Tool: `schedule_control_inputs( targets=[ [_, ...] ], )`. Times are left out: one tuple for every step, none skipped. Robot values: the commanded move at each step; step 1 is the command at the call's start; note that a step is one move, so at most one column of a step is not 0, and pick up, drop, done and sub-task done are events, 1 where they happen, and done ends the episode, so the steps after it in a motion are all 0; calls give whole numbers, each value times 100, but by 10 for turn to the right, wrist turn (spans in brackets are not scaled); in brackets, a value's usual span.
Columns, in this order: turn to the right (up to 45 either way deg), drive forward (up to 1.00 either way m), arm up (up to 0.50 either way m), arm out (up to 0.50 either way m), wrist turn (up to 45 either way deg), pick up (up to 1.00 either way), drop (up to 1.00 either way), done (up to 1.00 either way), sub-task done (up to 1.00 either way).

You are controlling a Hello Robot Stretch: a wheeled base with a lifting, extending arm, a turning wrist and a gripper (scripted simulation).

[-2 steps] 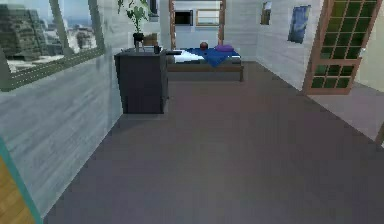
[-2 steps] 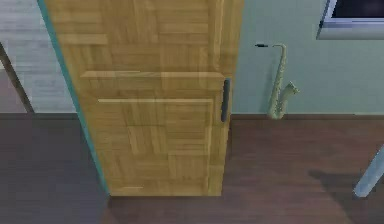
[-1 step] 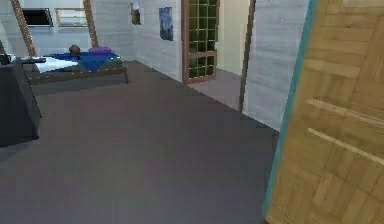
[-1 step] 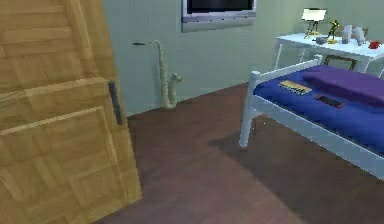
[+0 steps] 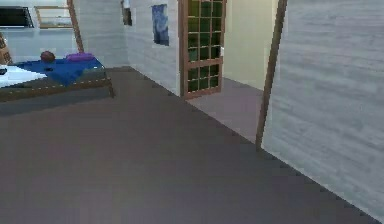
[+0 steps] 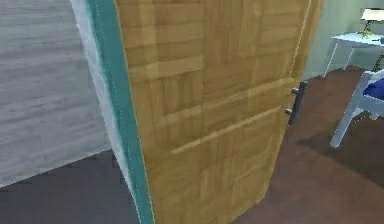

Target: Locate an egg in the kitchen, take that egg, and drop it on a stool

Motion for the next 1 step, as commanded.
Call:
schedule_control_inputs(
  targets=[
    [60,0,0,0,0,0,0,0,0]
  ],
)
